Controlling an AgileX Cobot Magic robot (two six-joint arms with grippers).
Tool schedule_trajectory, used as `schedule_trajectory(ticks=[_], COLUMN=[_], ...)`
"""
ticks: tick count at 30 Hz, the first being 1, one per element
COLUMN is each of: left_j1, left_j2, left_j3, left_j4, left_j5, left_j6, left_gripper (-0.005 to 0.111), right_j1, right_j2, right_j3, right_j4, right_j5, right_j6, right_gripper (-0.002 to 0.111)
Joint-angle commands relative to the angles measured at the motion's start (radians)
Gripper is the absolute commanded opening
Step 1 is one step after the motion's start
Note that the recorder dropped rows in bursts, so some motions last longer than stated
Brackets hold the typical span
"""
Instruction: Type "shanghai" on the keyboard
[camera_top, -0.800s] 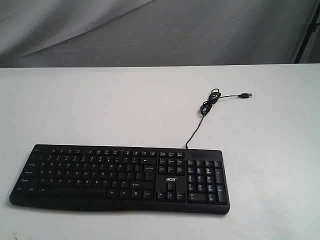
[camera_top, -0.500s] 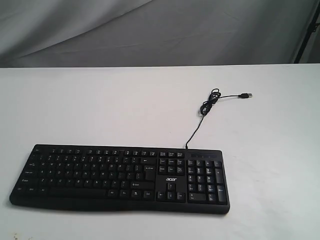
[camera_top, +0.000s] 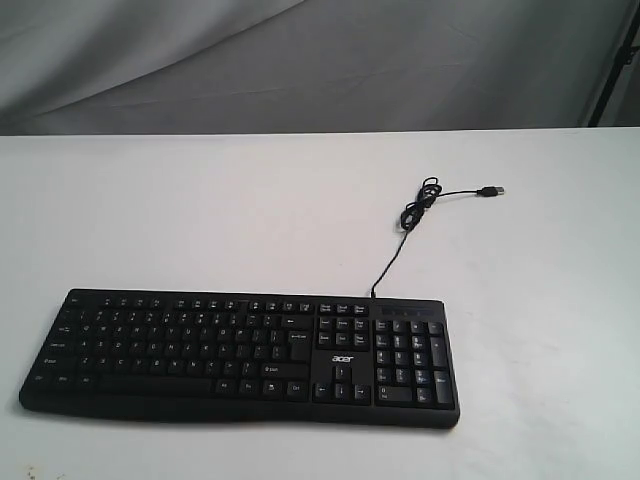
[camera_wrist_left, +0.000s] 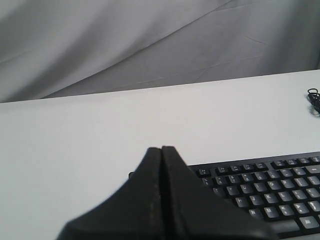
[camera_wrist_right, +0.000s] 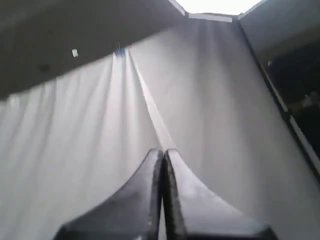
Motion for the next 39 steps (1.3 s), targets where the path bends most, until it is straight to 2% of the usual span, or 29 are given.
schedule_trajectory(ticks=[1, 2, 4, 11, 14, 17, 19, 21, 23, 24, 28, 32, 35, 39], left_j1=[-0.004, -0.004, -0.004, -0.004, -0.004, -0.004, -0.004, -0.004, -0.004, -0.004, -0.004, -0.004, -0.004, -0.004], left_j2=[-0.003, -0.003, -0.003, -0.003, -0.003, -0.003, -0.003, -0.003, -0.003, -0.003, -0.003, -0.003, -0.003, -0.003], left_j3=[0.004, 0.004, 0.004, 0.004, 0.004, 0.004, 0.004, 0.004, 0.004, 0.004, 0.004, 0.004, 0.004, 0.004], left_j4=[0.001, 0.001, 0.001, 0.001, 0.001, 0.001, 0.001, 0.001, 0.001, 0.001, 0.001, 0.001, 0.001, 0.001], left_j5=[-0.005, -0.005, -0.005, -0.005, -0.005, -0.005, -0.005, -0.005, -0.005, -0.005, -0.005, -0.005, -0.005, -0.005], left_j6=[-0.003, -0.003, -0.003, -0.003, -0.003, -0.003, -0.003, -0.003, -0.003, -0.003, -0.003, -0.003, -0.003, -0.003], left_gripper=[0.000, 0.000, 0.000, 0.000, 0.000, 0.000, 0.000, 0.000, 0.000, 0.000, 0.000, 0.000, 0.000, 0.000], right_j1=[0.000, 0.000, 0.000, 0.000, 0.000, 0.000, 0.000, 0.000, 0.000, 0.001, 0.002, 0.002, 0.002, 0.002], right_j2=[-0.005, -0.005, 0.019, 0.279, 0.408, 0.541, 0.632, 0.710, 0.781, 0.818, 0.997, 1.189, 1.307, 1.443], right_j3=[-0.031, -0.097, -0.193, -0.589, -0.777, -0.982, -1.080, -1.146, -1.187, -1.214, -1.349, -1.473, -1.479, -1.430], right_j4=[-0.224, -0.337, -0.424, -0.561, -0.885, -1.431, -1.657, -1.720, -1.650, -1.547, -0.888, -0.169, 0.028, 0.162], right_j5=[-0.168, -0.137, -0.115, -0.115, -0.035, 0.184, 0.391, 0.618, 0.832, 0.927, 1.109, 1.307, 1.393, 1.420], right_j6=[0.379, 0.424, 0.475, 0.481, 0.472, 0.569, 0.733, 0.800, 0.719, 0.620, 0.174, -0.455, -0.719, -0.871], right_gripper=[0.000, 0.000, 0.000, 0.000, 0.000, 0.000, 0.000, 0.000, 0.000, 0.000, 0.000, 0.000, 0.000, 0.000])
